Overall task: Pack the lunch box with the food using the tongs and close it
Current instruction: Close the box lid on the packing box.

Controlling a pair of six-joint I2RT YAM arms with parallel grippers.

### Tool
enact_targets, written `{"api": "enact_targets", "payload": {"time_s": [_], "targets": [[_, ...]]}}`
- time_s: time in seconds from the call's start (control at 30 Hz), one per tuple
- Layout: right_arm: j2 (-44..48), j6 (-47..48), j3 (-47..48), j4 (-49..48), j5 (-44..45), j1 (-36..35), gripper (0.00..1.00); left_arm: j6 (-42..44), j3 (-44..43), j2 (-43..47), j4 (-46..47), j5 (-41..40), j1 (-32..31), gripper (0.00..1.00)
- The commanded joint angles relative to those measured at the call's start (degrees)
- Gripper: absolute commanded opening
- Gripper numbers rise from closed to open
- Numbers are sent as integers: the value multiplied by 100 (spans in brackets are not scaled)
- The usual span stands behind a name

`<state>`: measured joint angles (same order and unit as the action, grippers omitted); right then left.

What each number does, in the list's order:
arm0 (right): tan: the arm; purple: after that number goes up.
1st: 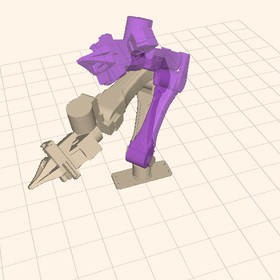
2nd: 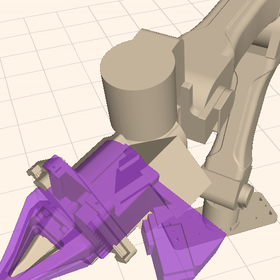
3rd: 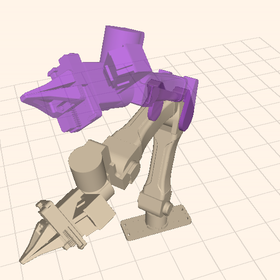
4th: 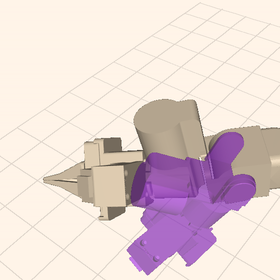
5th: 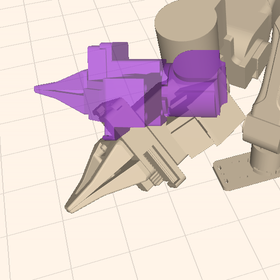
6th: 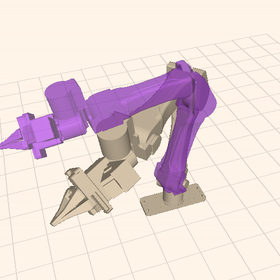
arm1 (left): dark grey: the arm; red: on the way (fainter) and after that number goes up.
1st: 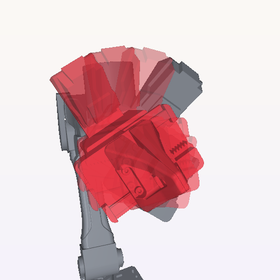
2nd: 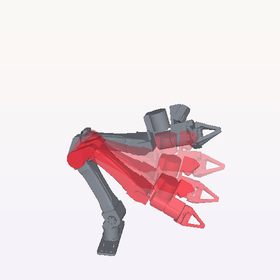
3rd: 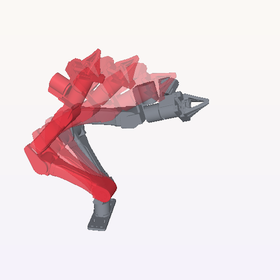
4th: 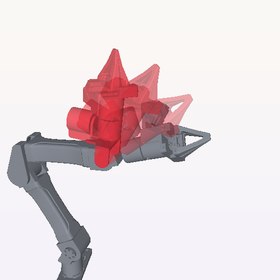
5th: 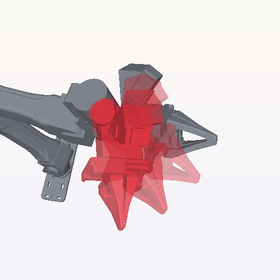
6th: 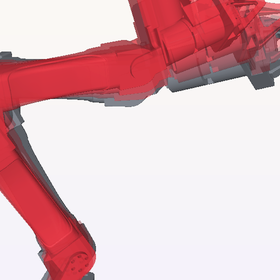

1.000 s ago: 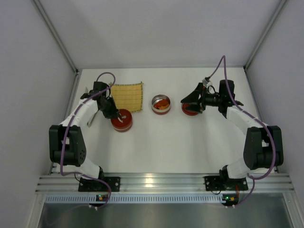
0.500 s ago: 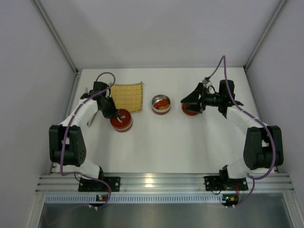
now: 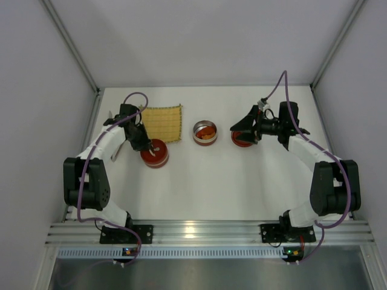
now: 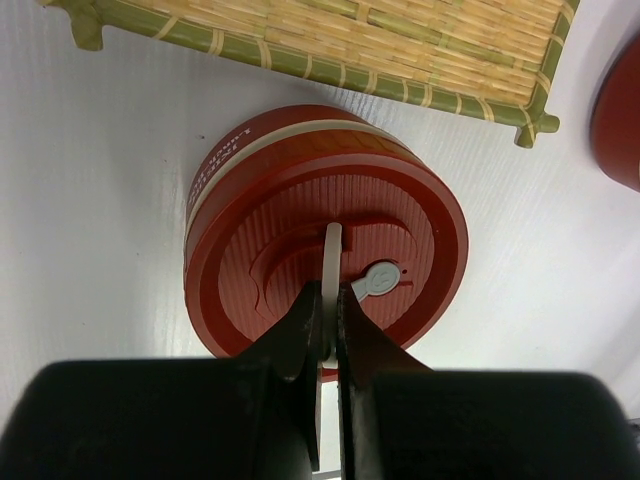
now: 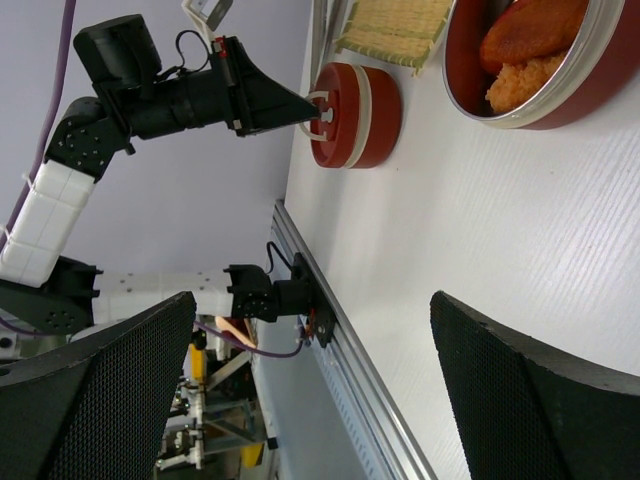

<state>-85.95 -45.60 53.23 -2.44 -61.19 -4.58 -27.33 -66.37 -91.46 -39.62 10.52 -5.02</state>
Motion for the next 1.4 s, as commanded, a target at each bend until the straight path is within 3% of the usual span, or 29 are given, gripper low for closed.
{"api": "enact_targets", "payload": {"time_s": [0.0,0.83,1.07,1.2,1.37], "targets": [[-18,34,-59,-468,-95,71,99,114,-121,-12,182,-94,-43,0],[-106,236,3,-231,-139,62,99,404,-192,-469,33,-446,-316,0],[-229,350,47,-161,-165,62,99,1912,-491,-715,-432,-991,-948,0],[-273,482,108,23,-192,36,99,3047,-386,-917,-757,-315,-1080,0],[-317,965,310,603,-209,36,99,4112,-210,-1304,-1092,-173,-1291,0]]}}
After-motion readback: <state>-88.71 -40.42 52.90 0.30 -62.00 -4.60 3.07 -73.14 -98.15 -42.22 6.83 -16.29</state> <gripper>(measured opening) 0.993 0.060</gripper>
